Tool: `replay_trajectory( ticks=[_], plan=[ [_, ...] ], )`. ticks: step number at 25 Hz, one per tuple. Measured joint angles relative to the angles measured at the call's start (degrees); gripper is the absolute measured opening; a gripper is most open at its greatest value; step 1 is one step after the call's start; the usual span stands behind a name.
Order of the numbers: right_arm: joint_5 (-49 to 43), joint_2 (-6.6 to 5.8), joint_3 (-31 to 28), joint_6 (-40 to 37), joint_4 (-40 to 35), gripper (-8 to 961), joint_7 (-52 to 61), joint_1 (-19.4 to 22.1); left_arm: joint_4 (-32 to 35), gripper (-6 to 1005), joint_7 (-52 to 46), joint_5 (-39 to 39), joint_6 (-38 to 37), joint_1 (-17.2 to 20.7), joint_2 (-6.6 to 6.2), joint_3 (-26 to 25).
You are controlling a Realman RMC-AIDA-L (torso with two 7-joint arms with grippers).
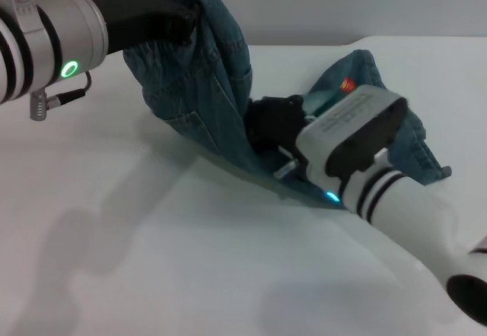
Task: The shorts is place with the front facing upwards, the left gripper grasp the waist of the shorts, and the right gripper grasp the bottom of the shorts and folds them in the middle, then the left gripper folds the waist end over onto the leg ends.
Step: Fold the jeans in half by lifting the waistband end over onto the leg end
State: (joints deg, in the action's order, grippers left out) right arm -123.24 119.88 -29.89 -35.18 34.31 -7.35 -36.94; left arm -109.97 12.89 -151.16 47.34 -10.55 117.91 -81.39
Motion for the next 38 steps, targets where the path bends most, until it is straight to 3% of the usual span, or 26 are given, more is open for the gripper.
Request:
replay_trajectory(
  ticks=[6, 11, 24, 38],
  plan=[
    [-0.24, -0.72, -7.60, -6.24, -0.40, -2, -5.27, 8.25, -0.05, 176, 0.86, 0.00, -0.38, 0.41, -0.04, -0.38],
    [-0.22, -0.63, -9.97, -6.34, -1.02, -2, -7.66, 9.98, -0.60, 175, 1.18, -0.01, -0.41, 0.44, -0.05, -0.46],
    [0.08, -0.03, -8.61, 0.93, -2.21, -2, -6.95, 4.63, -3.74, 175, 1.37, 0.26, -1.38, 0.36, 0.04, 0.01],
    [-0.12, -0.06, -3.89, 2.75, -1.03, -1, -1.35, -0.68, -3.76, 173, 3.01, 3.09, -2.40, 0.13, 0.02, 0.50]
  ],
)
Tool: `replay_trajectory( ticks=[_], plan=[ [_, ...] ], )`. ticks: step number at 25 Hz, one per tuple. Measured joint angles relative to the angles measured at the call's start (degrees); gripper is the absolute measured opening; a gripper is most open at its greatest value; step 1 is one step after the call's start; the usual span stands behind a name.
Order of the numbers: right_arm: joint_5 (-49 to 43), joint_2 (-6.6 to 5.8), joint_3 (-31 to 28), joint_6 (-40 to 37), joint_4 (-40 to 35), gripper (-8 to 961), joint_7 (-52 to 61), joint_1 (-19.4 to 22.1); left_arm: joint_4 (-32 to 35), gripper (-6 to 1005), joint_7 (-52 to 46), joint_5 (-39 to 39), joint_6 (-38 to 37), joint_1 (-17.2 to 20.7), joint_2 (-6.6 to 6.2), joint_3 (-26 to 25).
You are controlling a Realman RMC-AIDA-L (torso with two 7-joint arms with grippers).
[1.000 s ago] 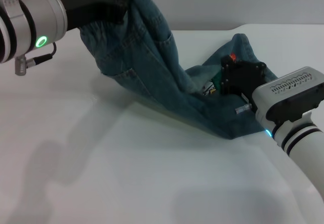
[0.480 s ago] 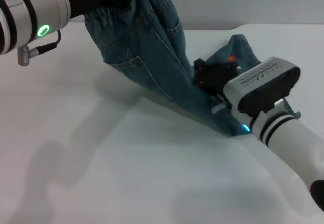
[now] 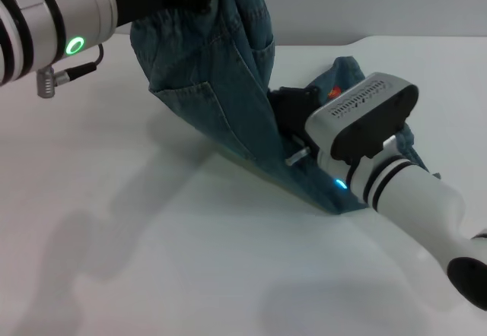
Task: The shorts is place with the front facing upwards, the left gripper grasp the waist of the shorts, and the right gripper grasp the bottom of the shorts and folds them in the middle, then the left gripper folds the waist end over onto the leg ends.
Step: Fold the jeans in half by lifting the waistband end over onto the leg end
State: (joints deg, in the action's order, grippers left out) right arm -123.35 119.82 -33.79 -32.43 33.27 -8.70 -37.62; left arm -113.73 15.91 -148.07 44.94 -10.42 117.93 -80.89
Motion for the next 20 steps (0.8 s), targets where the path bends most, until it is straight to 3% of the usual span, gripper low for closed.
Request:
replay_trajectory(
  ticks=[9, 14, 20],
  plan=[
    [0.11, -0.03, 3.44, 0.02, 0.70, -1, 3.01, -1.41, 0.15, 172, 0.14, 0.04, -0.26, -0.10, 0.02, 0.87],
    [0.08, -0.38, 1.33, -5.41, -0.25, -1, 2.12, 3.06, 0.34, 171, 0.45, 0.06, -1.17, 0.72, -0.04, 1.56],
    [0.28, -0.50, -6.78, -8.06, -0.31, -1, -6.97, 8.70, 0.64, 170, 0.69, 0.11, -1.58, 1.03, -0.06, 2.32]
  ],
)
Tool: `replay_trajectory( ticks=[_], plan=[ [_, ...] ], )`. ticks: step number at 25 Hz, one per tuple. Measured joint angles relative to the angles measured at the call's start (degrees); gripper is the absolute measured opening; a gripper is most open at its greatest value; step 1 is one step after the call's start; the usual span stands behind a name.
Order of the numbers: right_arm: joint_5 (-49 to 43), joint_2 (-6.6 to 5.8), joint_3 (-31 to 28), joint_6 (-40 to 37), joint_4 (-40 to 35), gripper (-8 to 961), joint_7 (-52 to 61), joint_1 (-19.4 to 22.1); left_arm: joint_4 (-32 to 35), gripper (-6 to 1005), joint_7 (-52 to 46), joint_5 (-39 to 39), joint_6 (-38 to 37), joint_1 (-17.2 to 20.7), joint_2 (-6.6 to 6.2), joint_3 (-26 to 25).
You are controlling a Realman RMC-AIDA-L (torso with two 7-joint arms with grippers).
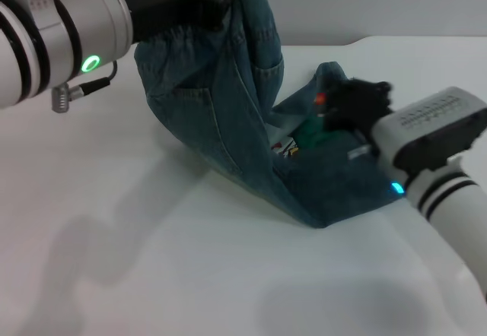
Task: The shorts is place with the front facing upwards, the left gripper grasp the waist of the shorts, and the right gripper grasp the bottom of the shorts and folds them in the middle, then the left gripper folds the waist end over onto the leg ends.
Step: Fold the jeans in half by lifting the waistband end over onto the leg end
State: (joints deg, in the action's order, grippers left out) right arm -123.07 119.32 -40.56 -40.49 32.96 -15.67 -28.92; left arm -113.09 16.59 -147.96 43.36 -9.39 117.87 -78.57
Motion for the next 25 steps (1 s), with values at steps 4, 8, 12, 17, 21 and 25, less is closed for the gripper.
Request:
replay_trajectory(
  ticks=[4, 8, 12, 17, 21, 25],
  plan=[
    [0.00, 0.01, -5.55, -4.41, 0.21, -1, -5.61, 4.12, 0.64, 171, 0.02, 0.04, -2.30, 0.33, 0.01, 2.66],
    [-0.31, -0.52, -10.57, -7.74, 1.46, -1, -8.67, 8.80, 2.04, 171, 0.02, 0.05, -4.65, 0.66, -0.01, 5.13],
    [-0.49, -0.69, -14.45, -11.60, 2.03, -1, -10.87, 13.23, 2.51, 170, 0.02, 0.07, -5.44, 0.67, 0.01, 5.98],
    [-0.51, -0.66, -16.39, -14.36, 2.28, -1, -11.16, 16.57, 6.62, 171, 0.02, 0.54, -10.23, -0.54, 0.08, 10.60],
    [-0.54, -0.60, -16.26, -14.33, 2.11, -1, -11.22, 16.70, 8.30, 171, 0.02, 0.97, -12.03, -1.55, 0.13, 12.00],
    [-0.57, -0.56, -16.35, -14.18, 2.04, -1, -11.23, 16.73, 11.15, 170, -0.07, 1.42, -15.51, -2.40, 0.15, 14.19]
  ],
)
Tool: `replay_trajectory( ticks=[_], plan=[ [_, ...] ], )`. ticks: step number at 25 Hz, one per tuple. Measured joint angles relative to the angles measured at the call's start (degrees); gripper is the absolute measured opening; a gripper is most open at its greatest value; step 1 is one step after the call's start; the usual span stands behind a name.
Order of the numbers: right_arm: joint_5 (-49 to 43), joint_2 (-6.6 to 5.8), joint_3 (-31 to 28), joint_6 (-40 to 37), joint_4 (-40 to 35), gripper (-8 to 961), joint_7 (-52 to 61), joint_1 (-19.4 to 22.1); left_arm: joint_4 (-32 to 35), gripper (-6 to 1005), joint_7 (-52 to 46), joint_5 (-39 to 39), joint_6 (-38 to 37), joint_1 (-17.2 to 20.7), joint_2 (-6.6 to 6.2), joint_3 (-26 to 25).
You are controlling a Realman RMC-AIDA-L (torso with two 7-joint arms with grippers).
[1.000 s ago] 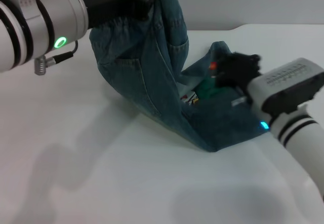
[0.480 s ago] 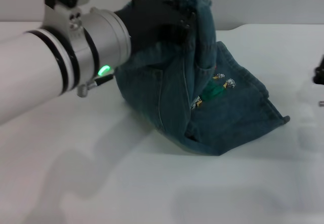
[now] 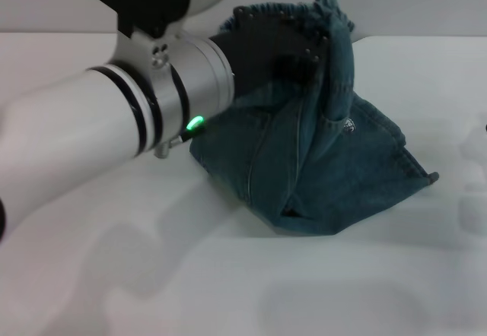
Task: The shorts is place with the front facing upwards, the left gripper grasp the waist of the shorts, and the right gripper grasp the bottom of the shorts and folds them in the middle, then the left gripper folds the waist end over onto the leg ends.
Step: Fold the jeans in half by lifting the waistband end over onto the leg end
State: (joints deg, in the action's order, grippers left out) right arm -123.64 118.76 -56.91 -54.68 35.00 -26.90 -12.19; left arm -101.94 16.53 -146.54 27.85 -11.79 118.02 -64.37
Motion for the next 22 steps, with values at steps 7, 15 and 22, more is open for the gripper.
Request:
replay_trajectory(
  ticks=[7, 15, 22],
  plan=[
    [-0.02, -0.02, -0.12, -0.21, 0.04, 0, -0.04, -0.04, 9.19, 173, -0.04, 3.93, -11.00, -2.69, 0.02, 7.63],
    [-0.03, -0.11, 0.44, 0.39, 0.25, 0, -0.03, -0.46, 20.62, 177, -1.00, 7.76, -19.62, -8.95, 0.22, 13.80],
    [-0.14, -0.09, 1.16, 0.98, 0.25, 0, 0.17, -0.31, 22.20, 493, -0.79, 7.98, -21.19, -10.28, 0.28, 13.54]
  ],
)
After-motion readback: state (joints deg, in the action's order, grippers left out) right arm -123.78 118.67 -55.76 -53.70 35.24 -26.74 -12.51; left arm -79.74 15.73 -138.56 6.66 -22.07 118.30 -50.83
